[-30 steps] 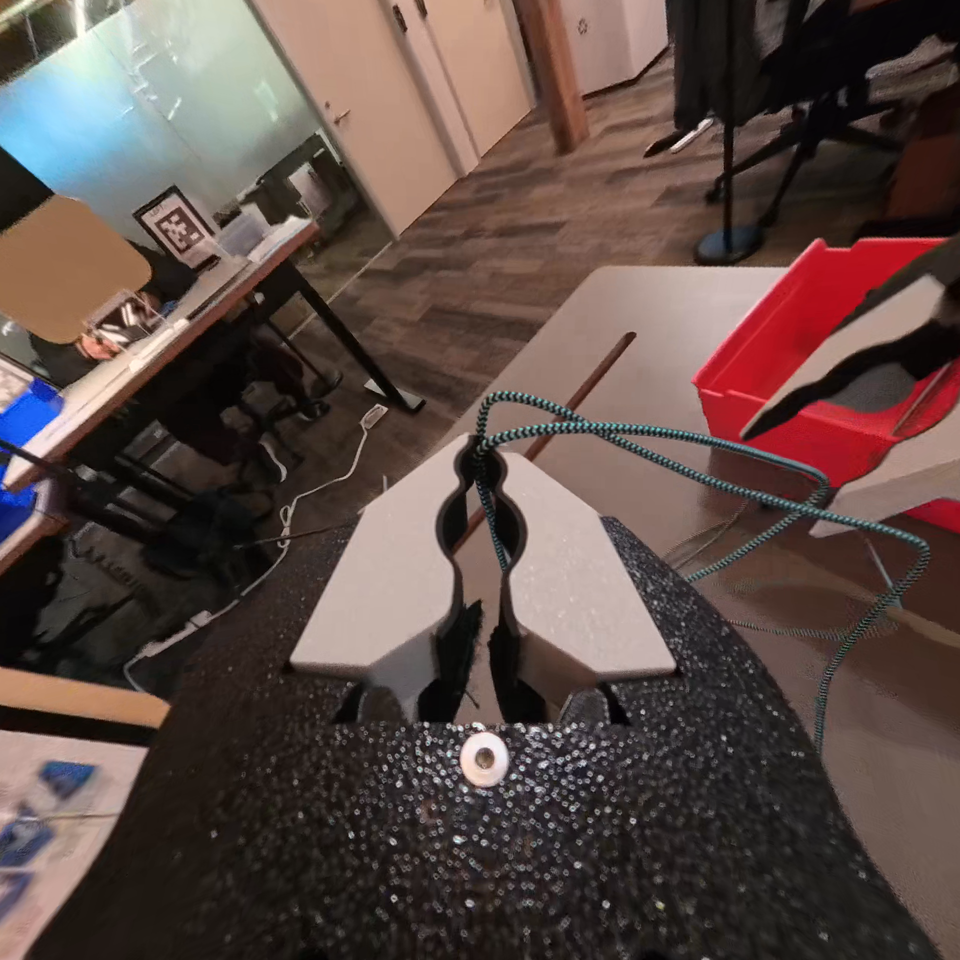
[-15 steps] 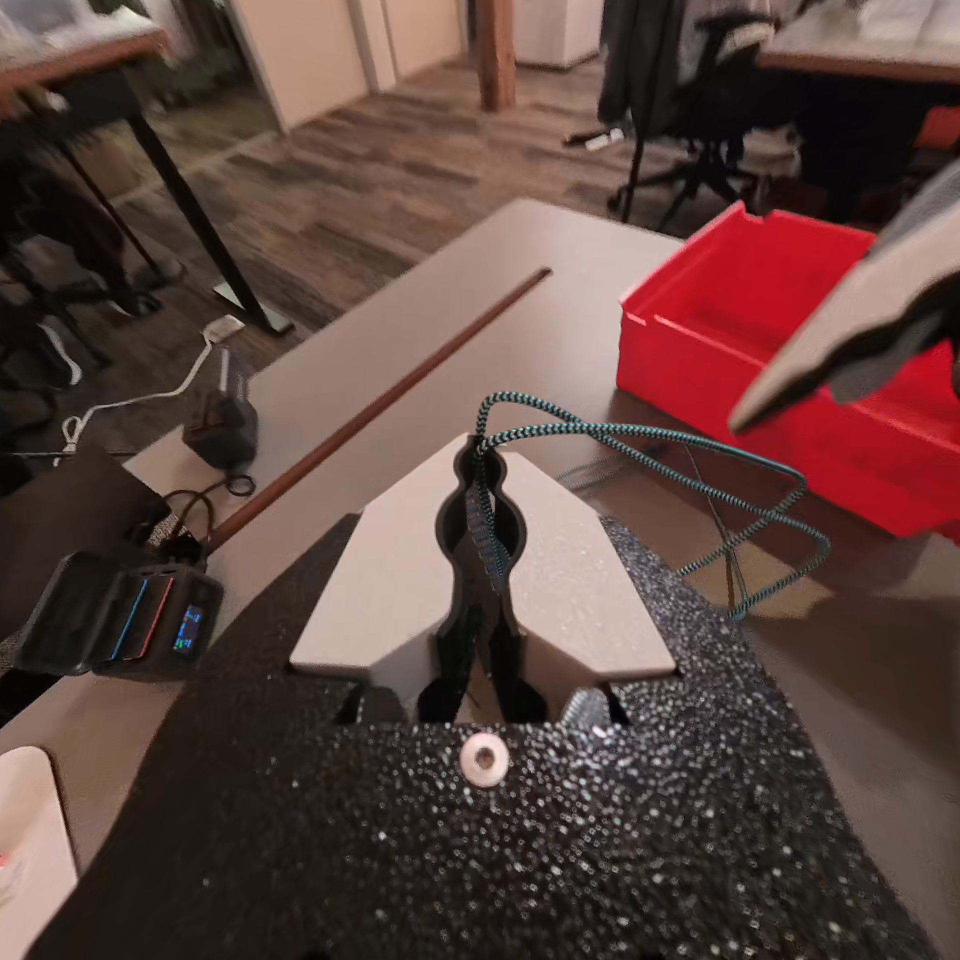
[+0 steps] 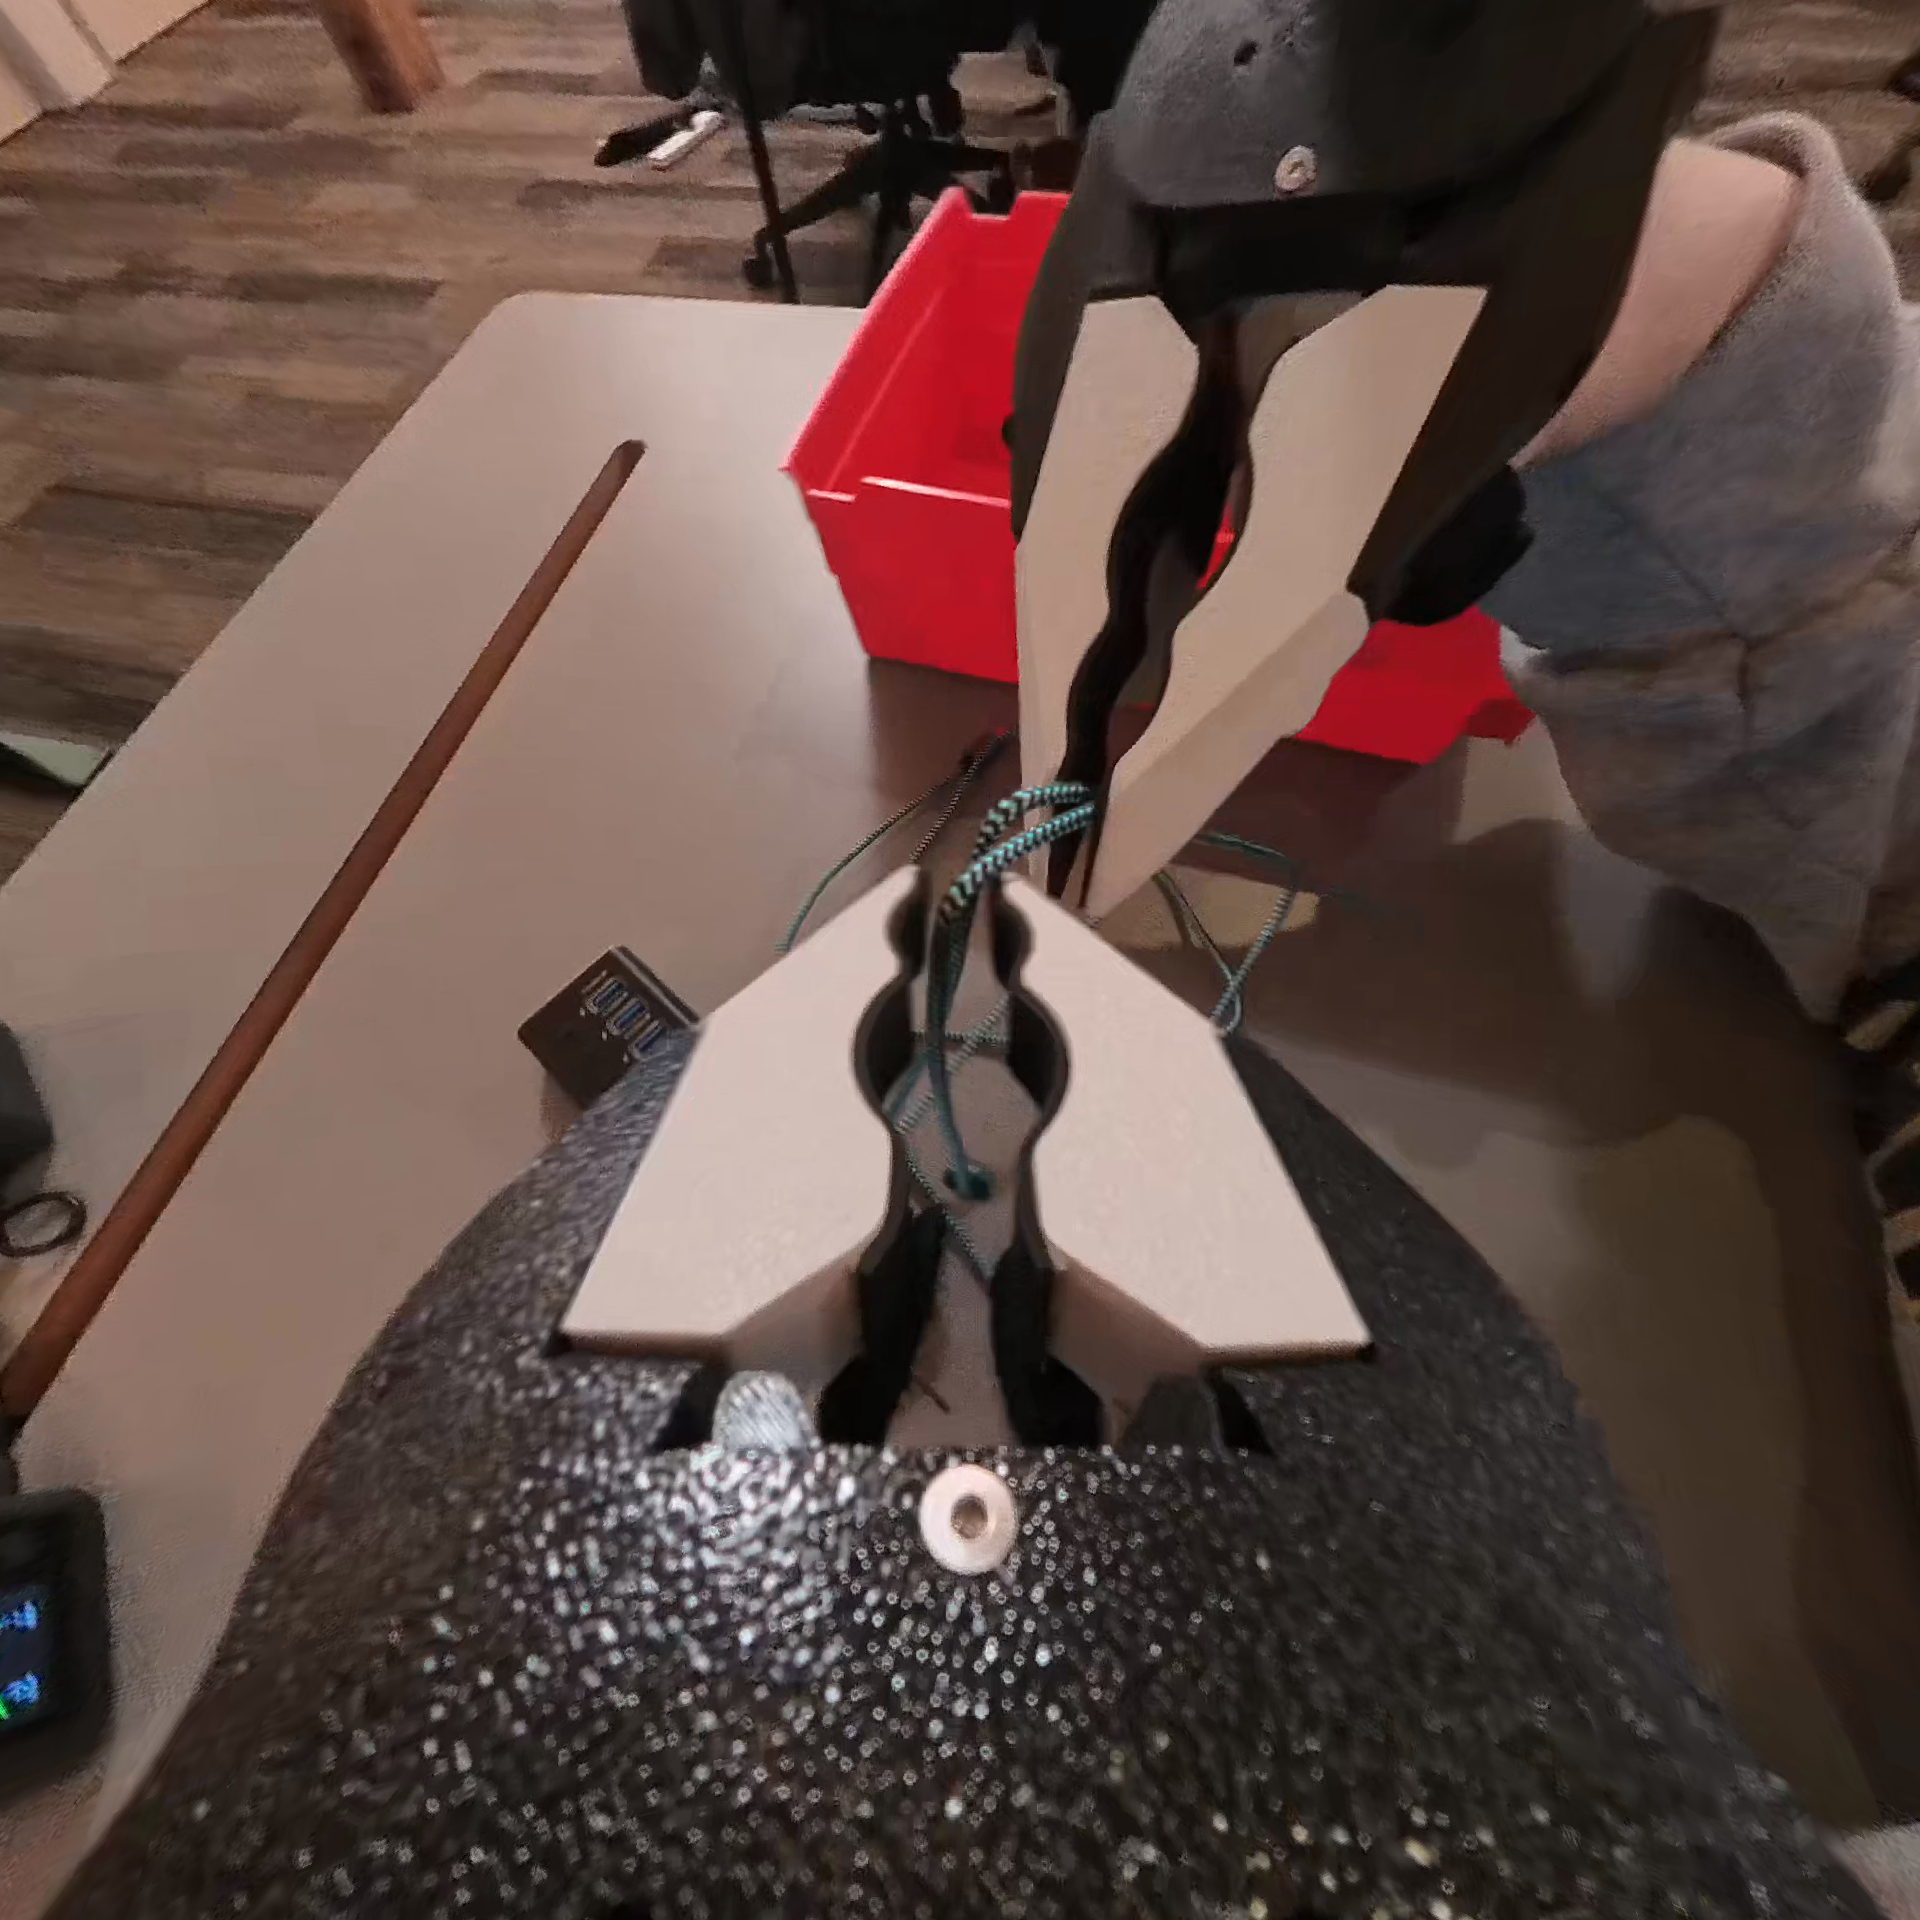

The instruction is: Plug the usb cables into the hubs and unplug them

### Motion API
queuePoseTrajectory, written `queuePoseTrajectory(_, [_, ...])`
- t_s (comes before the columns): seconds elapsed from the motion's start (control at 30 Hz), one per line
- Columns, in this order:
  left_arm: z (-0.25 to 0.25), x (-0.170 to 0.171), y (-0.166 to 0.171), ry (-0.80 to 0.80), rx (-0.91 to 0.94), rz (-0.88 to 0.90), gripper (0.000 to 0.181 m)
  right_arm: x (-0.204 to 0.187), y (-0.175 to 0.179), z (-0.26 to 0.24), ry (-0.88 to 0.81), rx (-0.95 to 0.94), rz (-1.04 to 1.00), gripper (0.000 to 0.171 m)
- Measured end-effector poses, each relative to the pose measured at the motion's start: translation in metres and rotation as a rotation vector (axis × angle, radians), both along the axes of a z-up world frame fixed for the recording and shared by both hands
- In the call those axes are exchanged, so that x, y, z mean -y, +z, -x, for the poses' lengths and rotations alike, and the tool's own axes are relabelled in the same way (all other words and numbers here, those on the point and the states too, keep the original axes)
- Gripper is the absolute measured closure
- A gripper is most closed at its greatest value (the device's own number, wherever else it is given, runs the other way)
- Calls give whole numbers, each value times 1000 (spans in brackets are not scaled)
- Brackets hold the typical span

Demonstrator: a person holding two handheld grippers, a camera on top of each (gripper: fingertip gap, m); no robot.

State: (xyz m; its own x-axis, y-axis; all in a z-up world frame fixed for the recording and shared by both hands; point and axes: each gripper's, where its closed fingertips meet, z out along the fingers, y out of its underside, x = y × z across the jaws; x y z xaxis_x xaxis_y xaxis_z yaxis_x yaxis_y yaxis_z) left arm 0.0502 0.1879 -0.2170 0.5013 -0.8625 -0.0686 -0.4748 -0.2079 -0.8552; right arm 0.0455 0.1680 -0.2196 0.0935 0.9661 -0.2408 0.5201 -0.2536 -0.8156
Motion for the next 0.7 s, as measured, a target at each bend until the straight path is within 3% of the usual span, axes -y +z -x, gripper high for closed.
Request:
queuePoseTrajectory(0.07, [9,-11,-4,111,39,8,138,-8,-2,0,-25,-16,14,168])
queuePoseTrajectory(0.2, [26,-19,-28,239,72,42,104,-16,7,0,-60,-83,38,168])
queuePoseTrajectory(0.23, [29,-18,-39,249,48,56,103,-17,11,0,-65,-105,39,168])
queuePoseTrajectory(0.4, [20,-7,-75,210,45,144,128,-21,34,-3,-105,-223,56,168])
queuePoseTrajectory(0.53, [12,-18,-64,287,290,202,151,-23,45,-6,-126,-280,60,168])
queuePoseTrajectory(0.57, [10,-21,-61,292,344,224,150,-24,47,-7,-131,-287,62,168])
queuePoseTrajectory(0.7, [7,-30,-61,317,388,213,163,-25,50,-9,-148,-297,59,168])
